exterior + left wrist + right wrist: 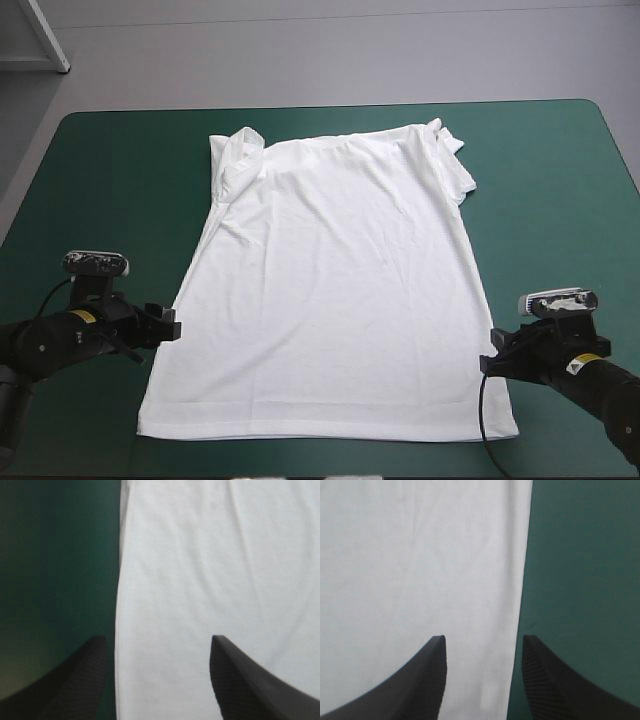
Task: Fold the cloth
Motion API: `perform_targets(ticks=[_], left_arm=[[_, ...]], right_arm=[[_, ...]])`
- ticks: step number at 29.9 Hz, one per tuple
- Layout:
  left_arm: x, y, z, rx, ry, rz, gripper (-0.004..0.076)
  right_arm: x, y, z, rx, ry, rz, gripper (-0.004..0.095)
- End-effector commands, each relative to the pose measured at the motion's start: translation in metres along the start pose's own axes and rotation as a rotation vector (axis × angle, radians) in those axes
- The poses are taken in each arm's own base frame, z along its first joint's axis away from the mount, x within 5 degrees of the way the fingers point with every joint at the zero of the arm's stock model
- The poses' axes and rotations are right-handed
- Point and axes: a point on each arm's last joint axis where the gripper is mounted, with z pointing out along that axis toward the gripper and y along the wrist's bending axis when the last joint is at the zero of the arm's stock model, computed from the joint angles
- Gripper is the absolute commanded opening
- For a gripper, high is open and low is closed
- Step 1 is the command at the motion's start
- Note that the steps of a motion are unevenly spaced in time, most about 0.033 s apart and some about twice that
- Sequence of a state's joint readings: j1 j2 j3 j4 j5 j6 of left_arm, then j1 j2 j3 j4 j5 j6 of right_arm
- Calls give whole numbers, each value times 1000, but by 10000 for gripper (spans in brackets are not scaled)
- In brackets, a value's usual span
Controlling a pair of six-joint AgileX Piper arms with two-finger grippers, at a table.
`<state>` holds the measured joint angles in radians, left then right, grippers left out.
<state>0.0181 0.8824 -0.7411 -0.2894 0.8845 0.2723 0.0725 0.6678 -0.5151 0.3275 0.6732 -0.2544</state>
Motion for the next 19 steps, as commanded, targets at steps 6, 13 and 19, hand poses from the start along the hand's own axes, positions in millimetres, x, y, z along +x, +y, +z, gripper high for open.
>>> perform_targets(ticks=[6, 13, 19], left_arm=[[-47, 10, 30, -5, -90, -56, 449], [-86, 14, 58, 55, -101, -53, 449], [-109, 21, 82, 62, -100, -34, 449]], right_arm=[[-45, -1, -22, 57, -290, -51, 445], [-52, -4, -18, 73, -322, -47, 444], [-58, -9, 6, 73, -233, -29, 444]])
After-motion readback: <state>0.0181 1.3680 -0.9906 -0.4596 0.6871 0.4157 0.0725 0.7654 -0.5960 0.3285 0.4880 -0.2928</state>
